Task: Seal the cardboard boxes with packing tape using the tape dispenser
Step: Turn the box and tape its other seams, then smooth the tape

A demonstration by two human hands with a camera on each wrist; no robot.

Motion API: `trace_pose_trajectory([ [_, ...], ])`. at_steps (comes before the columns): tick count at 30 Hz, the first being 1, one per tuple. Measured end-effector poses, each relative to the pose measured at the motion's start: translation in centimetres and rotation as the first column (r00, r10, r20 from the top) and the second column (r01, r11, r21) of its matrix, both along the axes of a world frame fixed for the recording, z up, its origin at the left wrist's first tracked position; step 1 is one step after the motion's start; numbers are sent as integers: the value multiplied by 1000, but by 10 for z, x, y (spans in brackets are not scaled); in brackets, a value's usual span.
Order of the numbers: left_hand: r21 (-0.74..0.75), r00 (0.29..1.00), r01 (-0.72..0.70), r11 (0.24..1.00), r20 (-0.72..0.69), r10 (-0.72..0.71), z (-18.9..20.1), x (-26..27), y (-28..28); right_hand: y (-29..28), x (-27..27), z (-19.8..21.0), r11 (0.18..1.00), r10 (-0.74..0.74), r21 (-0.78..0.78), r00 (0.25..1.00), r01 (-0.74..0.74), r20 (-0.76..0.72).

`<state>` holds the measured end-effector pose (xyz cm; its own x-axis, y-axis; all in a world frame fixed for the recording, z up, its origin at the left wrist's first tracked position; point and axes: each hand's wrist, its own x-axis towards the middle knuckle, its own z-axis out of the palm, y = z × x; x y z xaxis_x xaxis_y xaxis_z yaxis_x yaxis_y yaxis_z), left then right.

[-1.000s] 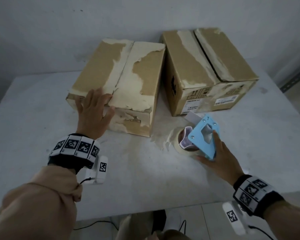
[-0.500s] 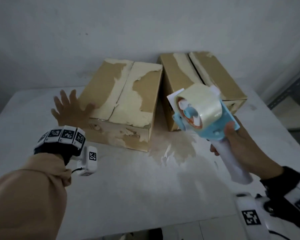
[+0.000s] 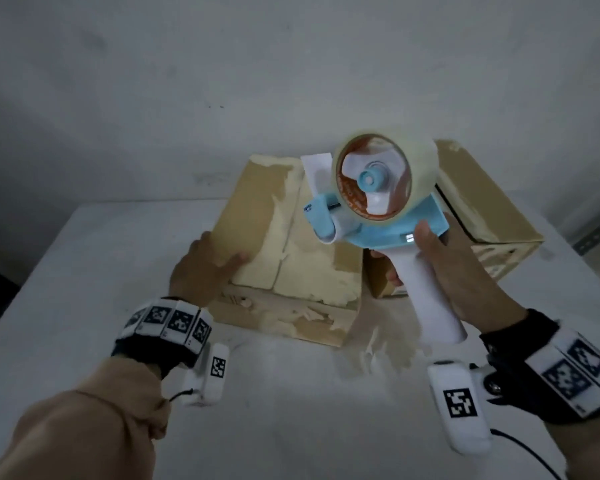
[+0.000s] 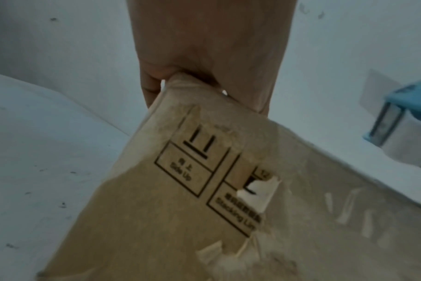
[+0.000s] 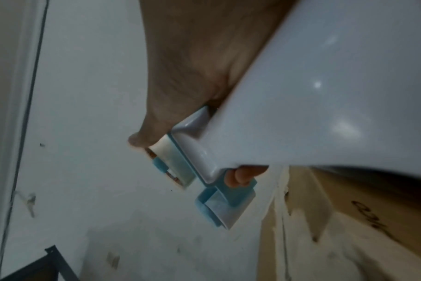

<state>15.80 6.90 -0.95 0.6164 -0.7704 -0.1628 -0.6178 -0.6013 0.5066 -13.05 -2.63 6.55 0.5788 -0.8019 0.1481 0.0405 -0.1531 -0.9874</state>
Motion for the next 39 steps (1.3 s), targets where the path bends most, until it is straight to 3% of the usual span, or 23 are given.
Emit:
trace_pose_trajectory([
  [4,-45,1000,2,999,13,-2,-1,-5,12,-6,17,7,993,108,-58,994,-107,14],
  [9,-7,998,40,999,38,-40,1,1,13,-5,38,10,987,139,-91,987,-132,83],
  [14,66,996,85,994,-26,-84,5,7,9,-13,56,8,973,169,-154,985,-171,-26],
  [16,90,992,108,990,49,-113,11,10,11,-16,60,5,968,158,-186,985,-168,-70],
  [18,-71,979,114,991,176,-100,21,11,15,-16,65,2,967,163,-186,984,-174,-71],
  [19,-205,984,109,973,160,-76,27,10,17,-16,66,0,972,170,-157,984,-176,-50],
  [21,-396,994,53,917,-68,-87,42,3,20,-14,68,-5,979,194,-74,980,-191,39],
  [23,-411,931,-3,912,-335,-148,49,-6,19,-10,70,-7,978,201,-74,975,-195,93],
  [26,-355,800,-38,934,-571,-184,55,-16,16,-7,75,-4,973,190,-153,975,-171,116],
  [33,-346,644,5,938,-717,-267,66,-21,15,-6,77,-4,960,190,-231,975,-160,115],
  [39,-269,461,-160,950,-871,-170,69,-18,10,-11,72,-7,936,188,-305,982,-176,11],
])
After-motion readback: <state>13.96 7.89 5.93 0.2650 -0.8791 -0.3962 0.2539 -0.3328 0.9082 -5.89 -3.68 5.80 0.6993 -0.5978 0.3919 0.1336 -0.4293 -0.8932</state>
